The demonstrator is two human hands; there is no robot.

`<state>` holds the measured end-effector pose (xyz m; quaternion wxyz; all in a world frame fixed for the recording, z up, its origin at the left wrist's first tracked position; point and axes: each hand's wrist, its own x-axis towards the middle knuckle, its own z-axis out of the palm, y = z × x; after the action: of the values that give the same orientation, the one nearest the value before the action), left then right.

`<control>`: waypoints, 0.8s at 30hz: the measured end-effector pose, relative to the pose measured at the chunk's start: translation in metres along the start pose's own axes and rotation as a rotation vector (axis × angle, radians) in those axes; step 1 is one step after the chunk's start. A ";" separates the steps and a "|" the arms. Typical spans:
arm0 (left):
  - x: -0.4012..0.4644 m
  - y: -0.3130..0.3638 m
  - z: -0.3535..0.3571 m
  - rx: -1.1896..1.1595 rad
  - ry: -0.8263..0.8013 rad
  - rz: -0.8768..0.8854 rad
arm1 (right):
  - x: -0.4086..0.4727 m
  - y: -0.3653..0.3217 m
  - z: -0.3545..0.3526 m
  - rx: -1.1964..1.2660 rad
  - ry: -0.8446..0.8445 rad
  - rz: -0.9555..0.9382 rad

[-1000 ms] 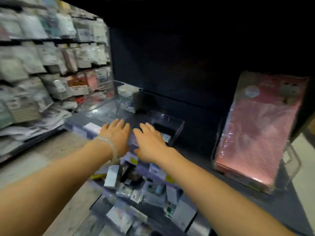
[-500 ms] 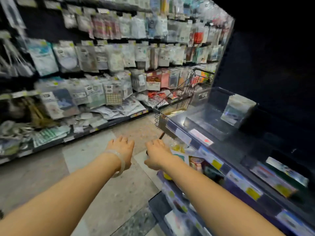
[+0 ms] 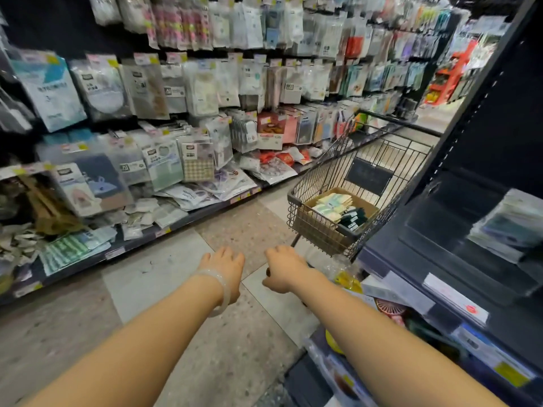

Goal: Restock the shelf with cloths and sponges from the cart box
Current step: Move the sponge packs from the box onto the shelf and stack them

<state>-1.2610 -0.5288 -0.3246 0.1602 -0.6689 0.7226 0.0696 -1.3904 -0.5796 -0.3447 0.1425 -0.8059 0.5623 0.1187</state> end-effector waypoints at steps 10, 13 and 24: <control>0.175 -0.077 -0.030 0.030 -0.060 0.094 | 0.182 0.007 -0.042 0.070 -0.064 0.091; 0.230 -0.097 -0.054 0.050 -0.038 0.132 | 0.228 0.011 -0.070 0.093 -0.048 0.129; 0.415 -0.088 -0.113 0.101 -0.091 0.411 | 0.347 0.088 -0.115 0.172 -0.065 0.361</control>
<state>-1.2122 -0.9644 -0.3430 0.2082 -0.4946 0.8385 0.0947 -1.3518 -0.9532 -0.3686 0.2053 -0.6726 0.7008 0.1197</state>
